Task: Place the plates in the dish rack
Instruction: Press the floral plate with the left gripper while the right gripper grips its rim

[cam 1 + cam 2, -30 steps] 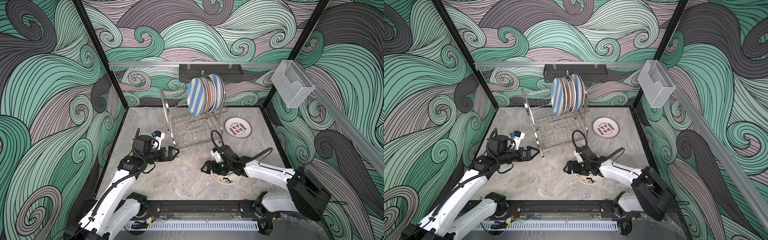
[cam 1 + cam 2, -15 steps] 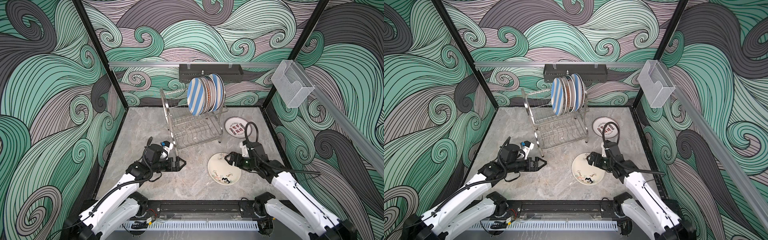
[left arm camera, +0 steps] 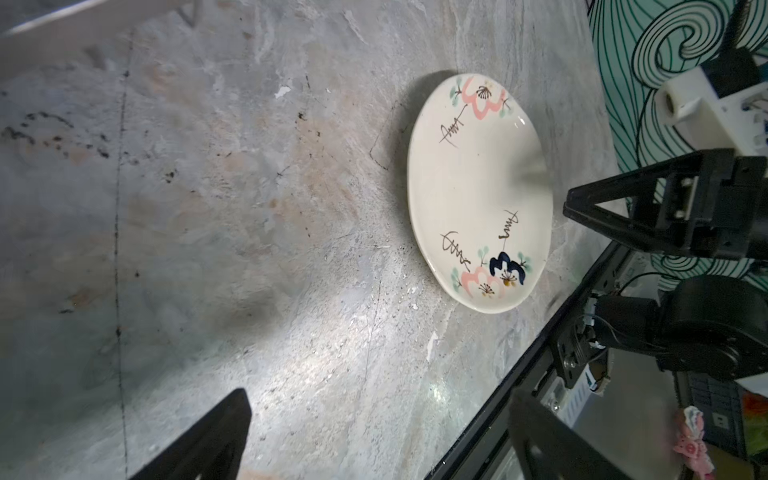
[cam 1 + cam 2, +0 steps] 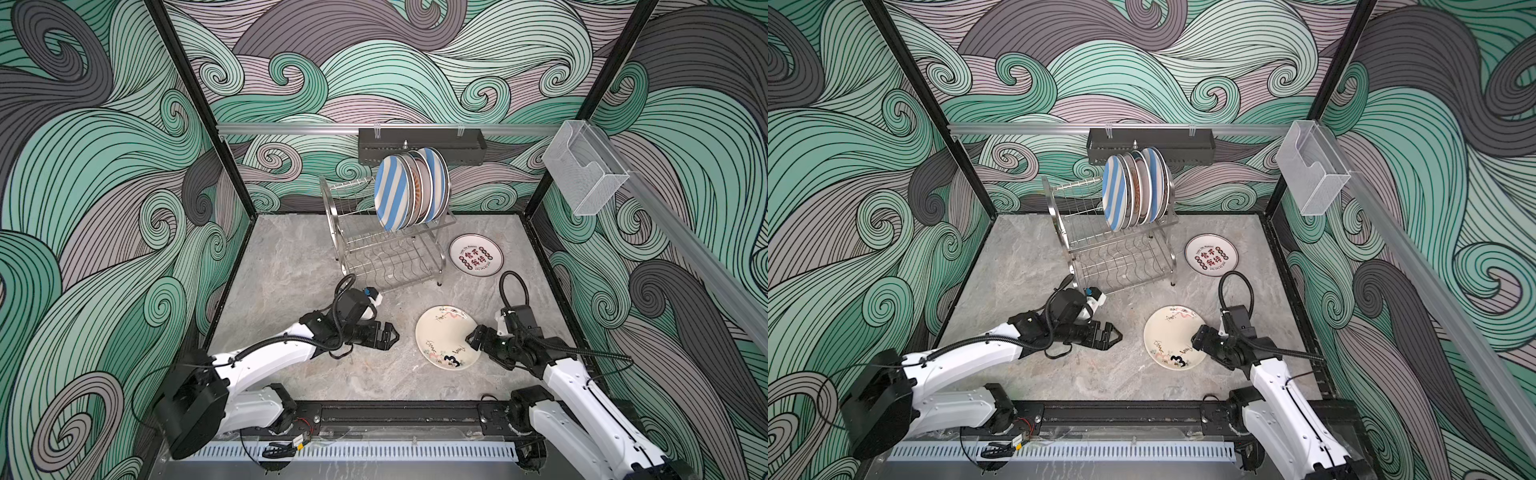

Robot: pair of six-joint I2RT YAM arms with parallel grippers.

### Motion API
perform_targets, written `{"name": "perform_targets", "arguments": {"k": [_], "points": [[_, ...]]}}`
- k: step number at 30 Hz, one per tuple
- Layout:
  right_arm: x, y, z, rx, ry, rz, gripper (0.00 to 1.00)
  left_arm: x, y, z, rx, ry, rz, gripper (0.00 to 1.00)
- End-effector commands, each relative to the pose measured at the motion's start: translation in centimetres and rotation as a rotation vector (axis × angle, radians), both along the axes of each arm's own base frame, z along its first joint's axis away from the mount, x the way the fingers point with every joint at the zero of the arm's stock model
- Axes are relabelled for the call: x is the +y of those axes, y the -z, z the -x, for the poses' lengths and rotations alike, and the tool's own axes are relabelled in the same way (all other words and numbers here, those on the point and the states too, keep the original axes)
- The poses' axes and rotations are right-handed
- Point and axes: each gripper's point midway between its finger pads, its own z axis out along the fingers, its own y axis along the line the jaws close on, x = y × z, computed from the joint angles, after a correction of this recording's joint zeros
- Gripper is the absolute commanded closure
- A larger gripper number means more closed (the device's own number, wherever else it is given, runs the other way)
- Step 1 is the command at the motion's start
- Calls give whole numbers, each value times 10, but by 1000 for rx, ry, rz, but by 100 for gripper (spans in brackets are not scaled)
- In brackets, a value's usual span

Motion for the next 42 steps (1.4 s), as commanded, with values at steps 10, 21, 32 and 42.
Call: {"name": "perform_targets", "arguments": {"k": [10, 21, 32, 42], "points": [[4, 24, 2, 0, 86, -142, 25, -56, 17, -12, -39, 142, -57, 1], [1, 39, 9, 11, 159, -194, 39, -93, 35, -25, -25, 200, -76, 1], [0, 40, 10, -9, 171, -222, 50, -118, 50, -34, -9, 270, -94, 1], [5, 22, -2, -74, 141, -260, 69, -138, 53, -27, 25, 330, -51, 2]]}}
